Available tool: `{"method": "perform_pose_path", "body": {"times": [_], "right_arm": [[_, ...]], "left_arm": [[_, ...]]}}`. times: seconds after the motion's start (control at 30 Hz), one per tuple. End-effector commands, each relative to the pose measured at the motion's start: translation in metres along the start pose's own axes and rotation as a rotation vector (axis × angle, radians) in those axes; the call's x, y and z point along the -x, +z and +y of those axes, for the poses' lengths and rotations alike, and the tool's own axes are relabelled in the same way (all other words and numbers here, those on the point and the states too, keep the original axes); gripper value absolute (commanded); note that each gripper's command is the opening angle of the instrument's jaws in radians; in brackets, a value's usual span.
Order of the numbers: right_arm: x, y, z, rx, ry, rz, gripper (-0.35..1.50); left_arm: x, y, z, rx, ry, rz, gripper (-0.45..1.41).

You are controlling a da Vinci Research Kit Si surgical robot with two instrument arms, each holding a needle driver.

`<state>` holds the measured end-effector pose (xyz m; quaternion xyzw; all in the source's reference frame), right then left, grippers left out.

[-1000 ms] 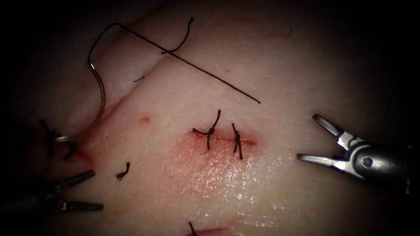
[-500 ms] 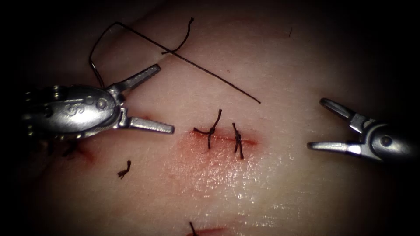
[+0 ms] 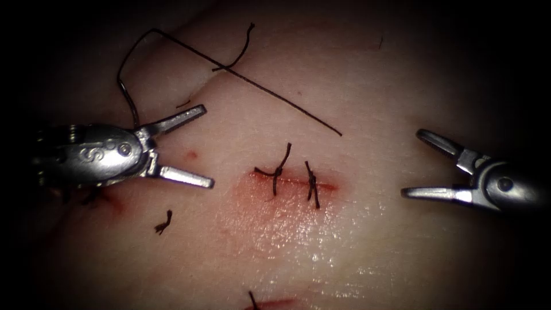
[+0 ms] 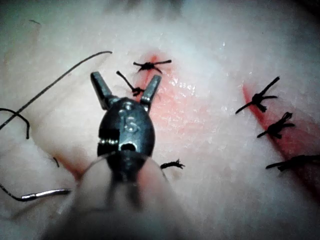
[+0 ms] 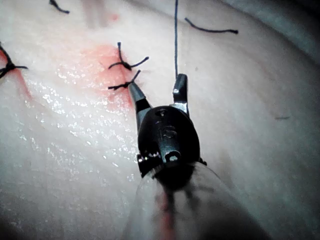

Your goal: Wound Closure

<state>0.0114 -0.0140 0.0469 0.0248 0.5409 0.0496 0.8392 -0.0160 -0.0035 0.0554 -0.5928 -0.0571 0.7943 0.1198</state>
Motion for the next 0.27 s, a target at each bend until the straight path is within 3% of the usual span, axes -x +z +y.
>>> {"method": "perform_pose_path", "body": {"times": [0.03, 0.27], "right_arm": [[0.0, 0.0008, 0.0003, 0.0, -0.003, 0.002, 1.21], [0.0, 0.0009, 0.0002, 0.003, -0.003, 0.004, 1.18]], "left_arm": [[0.0004, 0.0005, 0.0, 0.001, -0.001, 0.002, 0.76], [0.0014, 0.0003, -0.0001, -0.012, -0.016, -0.006, 0.73]]}}
